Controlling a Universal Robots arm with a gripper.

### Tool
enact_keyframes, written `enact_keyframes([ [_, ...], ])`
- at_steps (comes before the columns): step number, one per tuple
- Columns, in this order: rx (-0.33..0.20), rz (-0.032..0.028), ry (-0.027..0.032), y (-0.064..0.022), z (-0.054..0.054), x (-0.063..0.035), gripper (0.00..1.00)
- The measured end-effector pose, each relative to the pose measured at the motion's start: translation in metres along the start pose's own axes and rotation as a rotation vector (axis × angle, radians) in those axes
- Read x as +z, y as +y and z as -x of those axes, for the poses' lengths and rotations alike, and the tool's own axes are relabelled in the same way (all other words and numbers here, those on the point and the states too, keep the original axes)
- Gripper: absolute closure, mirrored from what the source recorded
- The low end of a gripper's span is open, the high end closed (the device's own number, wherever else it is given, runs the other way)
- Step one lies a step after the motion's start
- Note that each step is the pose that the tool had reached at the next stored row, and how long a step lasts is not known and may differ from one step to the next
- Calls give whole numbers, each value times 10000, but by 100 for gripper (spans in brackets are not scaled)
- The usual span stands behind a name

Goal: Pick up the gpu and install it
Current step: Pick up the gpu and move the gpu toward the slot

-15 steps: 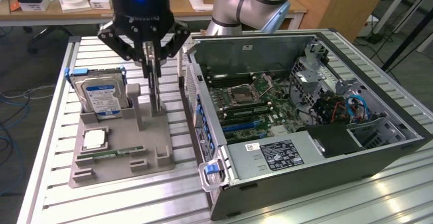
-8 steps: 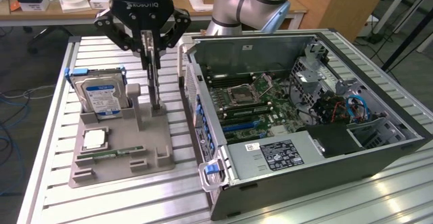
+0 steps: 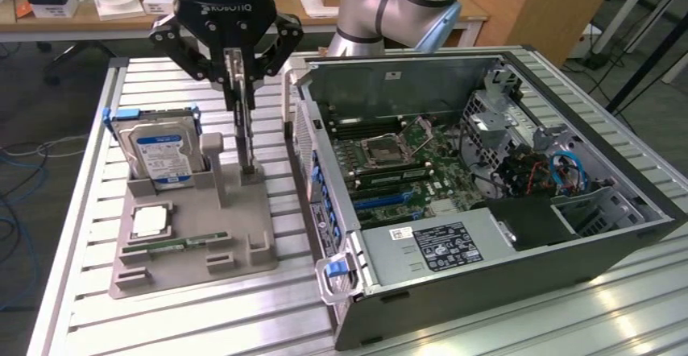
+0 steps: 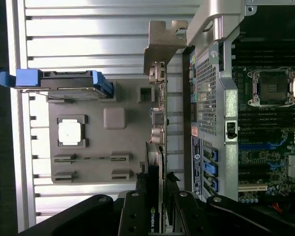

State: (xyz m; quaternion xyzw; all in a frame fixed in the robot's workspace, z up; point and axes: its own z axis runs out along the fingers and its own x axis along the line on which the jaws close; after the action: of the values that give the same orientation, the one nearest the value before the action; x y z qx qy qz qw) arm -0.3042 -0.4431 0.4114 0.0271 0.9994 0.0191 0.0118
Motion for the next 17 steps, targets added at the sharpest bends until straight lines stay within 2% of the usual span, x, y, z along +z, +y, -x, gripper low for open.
enact_keyframes([
  [4, 0, -2, 2, 1, 13, -1, 74],
  [17, -1, -1, 9, 32, 599, 14, 74],
])
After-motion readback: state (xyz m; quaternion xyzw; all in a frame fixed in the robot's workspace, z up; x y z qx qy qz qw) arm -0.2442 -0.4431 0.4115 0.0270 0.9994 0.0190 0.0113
